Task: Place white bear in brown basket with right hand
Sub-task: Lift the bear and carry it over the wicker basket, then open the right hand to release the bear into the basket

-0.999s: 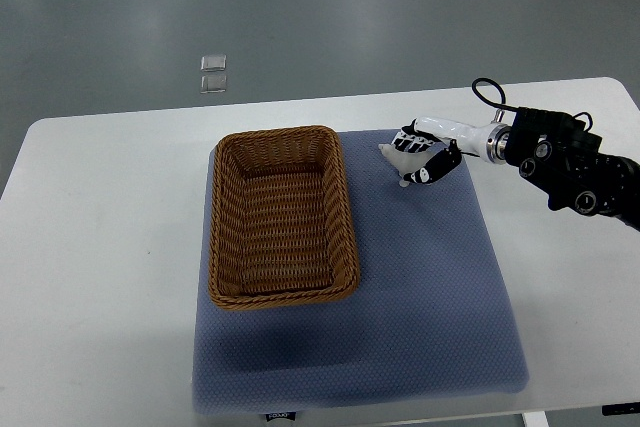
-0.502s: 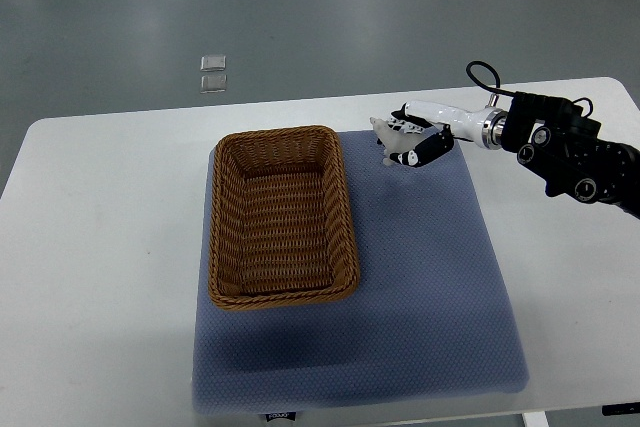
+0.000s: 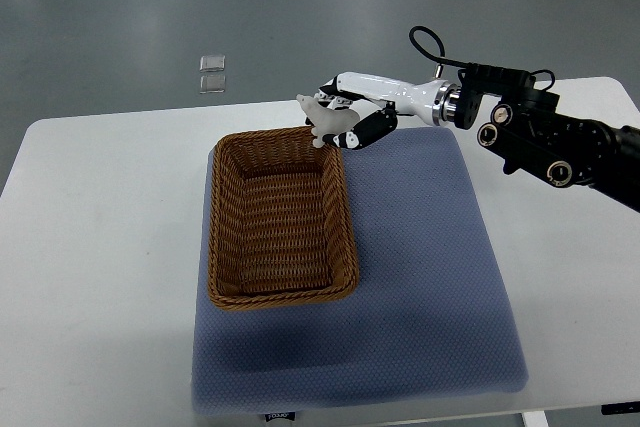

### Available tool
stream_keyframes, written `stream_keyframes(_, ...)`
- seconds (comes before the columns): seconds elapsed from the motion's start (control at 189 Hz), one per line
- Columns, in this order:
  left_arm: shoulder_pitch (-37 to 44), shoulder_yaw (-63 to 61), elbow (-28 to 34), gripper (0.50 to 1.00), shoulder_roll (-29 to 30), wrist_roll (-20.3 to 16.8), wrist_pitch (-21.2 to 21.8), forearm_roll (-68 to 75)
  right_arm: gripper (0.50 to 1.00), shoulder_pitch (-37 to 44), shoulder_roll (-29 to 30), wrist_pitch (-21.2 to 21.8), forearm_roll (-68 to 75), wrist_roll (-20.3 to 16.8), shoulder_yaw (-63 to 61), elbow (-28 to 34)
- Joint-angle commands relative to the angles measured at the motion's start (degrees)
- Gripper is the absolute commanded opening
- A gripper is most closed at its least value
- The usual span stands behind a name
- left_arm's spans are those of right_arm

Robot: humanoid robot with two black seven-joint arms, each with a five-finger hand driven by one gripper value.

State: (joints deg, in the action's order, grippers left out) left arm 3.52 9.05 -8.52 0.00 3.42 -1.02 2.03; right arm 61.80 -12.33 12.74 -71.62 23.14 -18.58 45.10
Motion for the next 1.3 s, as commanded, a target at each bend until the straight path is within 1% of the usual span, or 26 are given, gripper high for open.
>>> stream_keyframes(0.0, 0.00, 0.00, 0.00, 1.000, 0.00, 0.01, -0.03, 0.08, 0.500, 0.52, 2.49, -0.17, -3.09, 0.06, 0.04, 0.08)
stream_keyframes(0.174, 0.00, 0.00, -0.09, 1.000, 0.00, 0.01, -0.03, 0.08, 0.500, 1.93, 7.14, -0.26, -7.84, -0.03, 3.73, 0.08)
stream_keyframes(0.396, 0.00, 0.00, 0.00, 1.000, 0.00, 0.01, -0.03, 0.00, 0.500, 4.30, 10.75, -2.46, -8.10, -0.38, 11.99, -1.42)
stream_keyframes(0.507, 0.00, 0.00, 0.00, 1.000, 0.00, 0.01, -0.03, 0.08, 0.500, 3.95, 11.54, -2.63, -8.10, -0.47, 12.26, -2.47)
stream_keyframes(0.809, 0.00, 0.00, 0.00, 1.000, 0.00, 0.01, -0.03, -0.01, 0.500, 3.24, 11.63, -2.72, -8.01, -0.55, 13.84, -2.47)
stream_keyframes(0.814, 0.00, 0.00, 0.00, 1.000, 0.00, 0.01, -0.03, 0.08, 0.555, 3.24, 11.63, -2.81, -8.01, -0.55, 13.84, -2.47)
stream_keyframes(0.819, 0.00, 0.00, 0.00, 1.000, 0.00, 0.01, -0.03, 0.08, 0.556, 3.24, 11.63, -2.81, -8.01, -0.55, 13.84, -2.47)
stream_keyframes(0.825, 0.00, 0.00, 0.00, 1.000, 0.00, 0.01, 0.06, 0.00, 0.614, 3.16, 11.63, -2.90, -7.93, -0.55, 13.84, -2.47)
stream_keyframes(0.83, 0.00, 0.00, 0.00, 1.000, 0.00, 0.01, 0.06, -0.01, 0.615, 3.16, 11.63, -2.90, -7.93, -0.55, 13.84, -2.47)
stream_keyframes(0.835, 0.00, 0.00, 0.00, 1.000, 0.00, 0.01, -0.03, 0.08, 0.667, 3.07, 11.63, -2.99, -7.93, -0.55, 13.75, -2.47)
stream_keyframes(0.846, 0.00, 0.00, 0.00, 1.000, 0.00, 0.01, -0.03, 0.08, 0.668, 3.07, 11.63, -2.99, -7.93, -0.55, 13.75, -2.47)
stream_keyframes(0.851, 0.00, 0.00, 0.00, 1.000, 0.00, 0.01, -0.03, 0.00, 0.717, 2.98, 11.54, -3.07, -7.84, -0.55, 13.75, -2.47)
stream_keyframes(0.856, 0.00, 0.00, 0.00, 1.000, 0.00, 0.01, -0.03, -0.01, 0.717, 2.98, 11.54, -3.07, -7.84, -0.55, 13.75, -2.47)
stream_keyframes(0.862, 0.00, 0.00, 0.00, 1.000, 0.00, 0.01, -0.03, 0.08, 0.758, 2.89, 11.54, -3.25, -7.66, -0.55, 13.58, -2.47)
stream_keyframes(0.867, 0.00, 0.00, 0.00, 1.000, 0.00, 0.01, -0.03, 0.08, 0.758, 2.89, 11.54, -3.25, -7.66, -0.55, 13.57, -2.47)
stream_keyframes(0.872, 0.00, 0.00, 0.00, 1.000, 0.00, 0.01, -0.03, 0.00, 0.788, 2.72, 11.54, -3.51, -7.49, -0.55, 13.49, -2.47)
stream_keyframes(0.878, 0.00, 0.00, 0.00, 1.000, 0.00, 0.01, -0.03, -0.01, 0.789, 2.72, 11.54, -3.51, -7.49, -0.55, 13.49, -2.47)
stream_keyframes(0.883, 0.00, 0.00, 0.00, 1.000, 0.00, 0.01, -0.03, -0.01, 0.817, 2.63, 11.54, -3.69, -7.31, -0.55, 13.31, -2.47)
stream_keyframes(0.888, 0.00, 0.00, 0.00, 1.000, 0.00, 0.01, -0.03, -0.01, 0.817, 2.63, 11.54, -3.69, -7.31, -0.55, 13.31, -2.47)
stream_keyframes(0.893, 0.00, 0.00, 0.00, 1.000, 0.00, 0.01, -0.03, -0.01, 0.839, 2.54, 11.54, -3.86, -7.22, -0.55, 13.22, -2.47)
stream_keyframes(0.899, 0.00, 0.00, 0.00, 1.000, 0.00, 0.01, -0.03, -0.01, 0.840, 2.54, 11.54, -3.87, -7.22, -0.55, 13.22, -2.47)
stream_keyframes(0.904, 0.00, 0.00, 0.00, 1.000, 0.00, 0.01, -0.03, -0.01, 0.856, 2.45, 11.45, -4.13, -7.05, -0.55, 13.14, -2.47)
stream_keyframes(0.925, 0.00, 0.00, 0.00, 1.000, 0.00, 0.01, -0.03, 0.08, 0.878, 2.36, 11.45, -4.65, -6.87, -0.55, 13.14, -2.47)
stream_keyframes(0.967, 0.00, 0.00, 0.00, 1.000, 0.00, 0.01, -0.03, -0.01, 0.899, 2.19, 11.36, -5.36, -6.87, -0.55, 13.14, -2.47)
stream_keyframes(1.137, 0.00, 0.00, 0.00, 1.000, 0.00, 0.01, -0.03, -0.01, 0.897, 2.01, 10.84, -6.24, -5.73, -0.38, 10.94, -2.47)
stream_keyframes(1.295, 0.00, 0.00, 0.00, 1.000, 0.00, 0.01, -0.03, -0.01, 0.897, 1.93, 10.04, -4.48, 4.12, -0.82, 4.17, -2.47)
